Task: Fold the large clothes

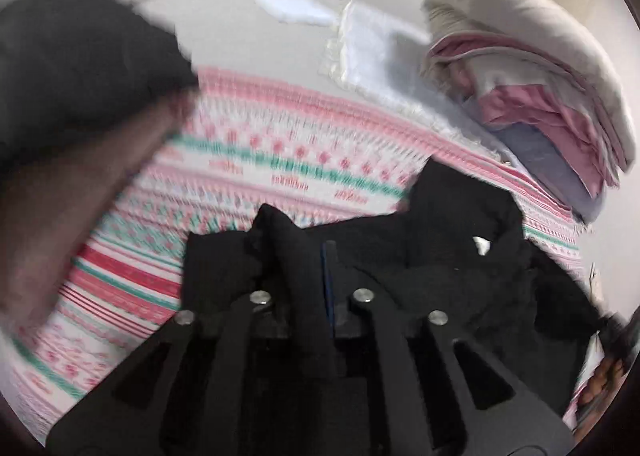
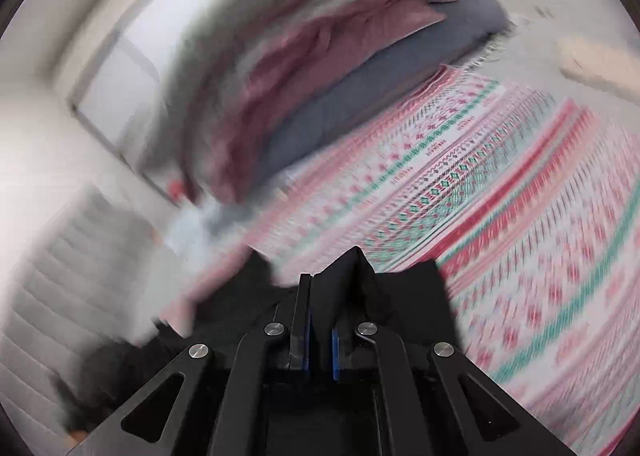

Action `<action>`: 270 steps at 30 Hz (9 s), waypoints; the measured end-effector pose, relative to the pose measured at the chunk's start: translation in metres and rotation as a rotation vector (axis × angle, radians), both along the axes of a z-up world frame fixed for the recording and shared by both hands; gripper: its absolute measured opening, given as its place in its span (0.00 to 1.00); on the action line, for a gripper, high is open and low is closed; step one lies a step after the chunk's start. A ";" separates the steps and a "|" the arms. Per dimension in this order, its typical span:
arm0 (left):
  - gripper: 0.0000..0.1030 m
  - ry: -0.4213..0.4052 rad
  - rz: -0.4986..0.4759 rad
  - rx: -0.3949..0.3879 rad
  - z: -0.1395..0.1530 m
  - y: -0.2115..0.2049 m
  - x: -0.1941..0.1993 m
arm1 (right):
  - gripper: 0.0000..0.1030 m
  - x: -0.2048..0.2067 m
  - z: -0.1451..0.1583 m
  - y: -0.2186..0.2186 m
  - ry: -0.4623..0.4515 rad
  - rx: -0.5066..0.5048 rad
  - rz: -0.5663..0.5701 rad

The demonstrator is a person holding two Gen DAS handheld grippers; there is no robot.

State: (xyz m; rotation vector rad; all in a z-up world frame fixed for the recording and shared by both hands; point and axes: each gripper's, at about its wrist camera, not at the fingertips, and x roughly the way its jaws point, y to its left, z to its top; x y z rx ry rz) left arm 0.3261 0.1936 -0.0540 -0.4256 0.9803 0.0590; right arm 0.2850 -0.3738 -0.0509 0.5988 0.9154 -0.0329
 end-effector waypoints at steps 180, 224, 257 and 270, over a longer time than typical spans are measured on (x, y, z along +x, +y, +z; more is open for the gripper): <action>0.35 0.044 -0.299 0.176 -0.020 -0.229 0.057 | 0.79 -0.123 -0.030 0.068 0.074 0.094 -0.226; 0.38 -0.011 -0.231 0.033 -0.032 -0.167 -0.133 | 0.79 -0.187 -0.061 -0.011 0.017 0.498 -0.612; 0.39 -0.138 -0.372 0.192 -0.054 -0.224 -0.128 | 0.78 -0.108 -0.081 0.061 0.023 0.377 -0.388; 0.39 -0.142 -0.372 0.237 -0.056 -0.230 -0.131 | 0.20 -0.109 -0.018 0.089 -0.203 0.218 -0.236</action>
